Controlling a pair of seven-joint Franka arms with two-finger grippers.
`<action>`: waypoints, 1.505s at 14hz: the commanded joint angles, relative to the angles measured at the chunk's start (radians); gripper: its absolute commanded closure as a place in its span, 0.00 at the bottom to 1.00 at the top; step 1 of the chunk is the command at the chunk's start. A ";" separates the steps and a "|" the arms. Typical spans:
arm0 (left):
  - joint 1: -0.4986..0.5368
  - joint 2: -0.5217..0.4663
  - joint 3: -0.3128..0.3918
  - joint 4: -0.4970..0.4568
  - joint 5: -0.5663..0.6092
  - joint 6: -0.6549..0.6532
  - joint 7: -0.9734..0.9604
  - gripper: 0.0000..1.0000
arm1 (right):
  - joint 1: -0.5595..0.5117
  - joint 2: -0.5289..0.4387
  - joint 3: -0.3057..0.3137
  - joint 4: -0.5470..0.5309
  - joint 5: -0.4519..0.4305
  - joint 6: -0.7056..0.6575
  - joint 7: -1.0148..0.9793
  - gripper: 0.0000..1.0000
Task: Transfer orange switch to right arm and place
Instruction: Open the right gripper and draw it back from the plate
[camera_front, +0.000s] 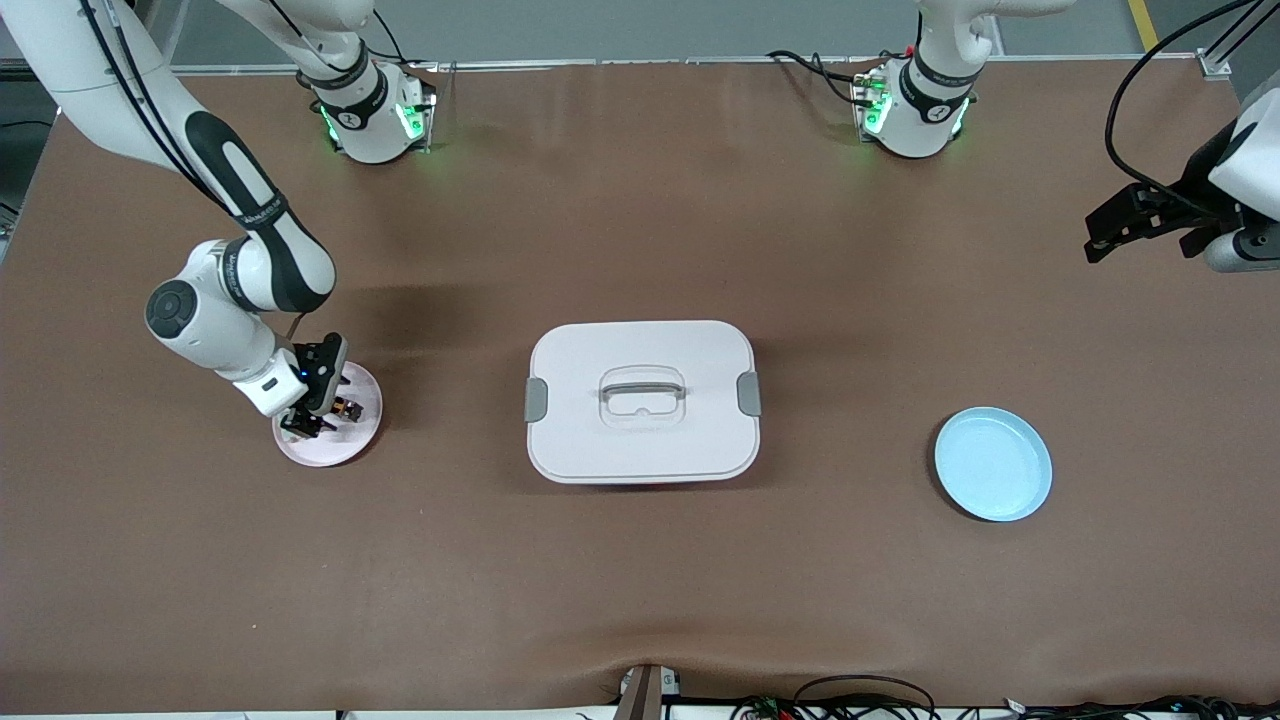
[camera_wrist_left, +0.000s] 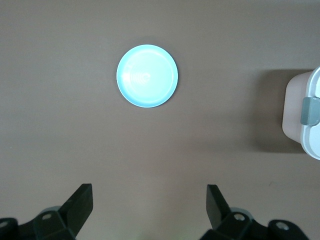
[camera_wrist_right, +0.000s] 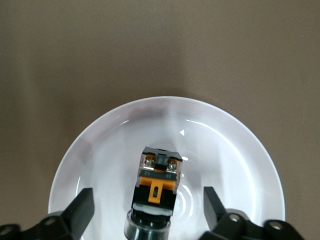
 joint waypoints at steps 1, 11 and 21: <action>-0.007 -0.016 0.005 -0.010 -0.018 0.006 0.010 0.00 | -0.006 -0.068 0.010 0.068 -0.025 -0.186 0.056 0.00; -0.002 -0.020 0.004 -0.010 -0.018 0.004 0.008 0.00 | -0.006 -0.150 0.008 0.383 -0.083 -0.687 0.381 0.00; -0.001 -0.020 0.004 -0.010 -0.018 0.006 0.010 0.00 | 0.016 -0.233 0.016 0.627 -0.112 -1.048 1.092 0.00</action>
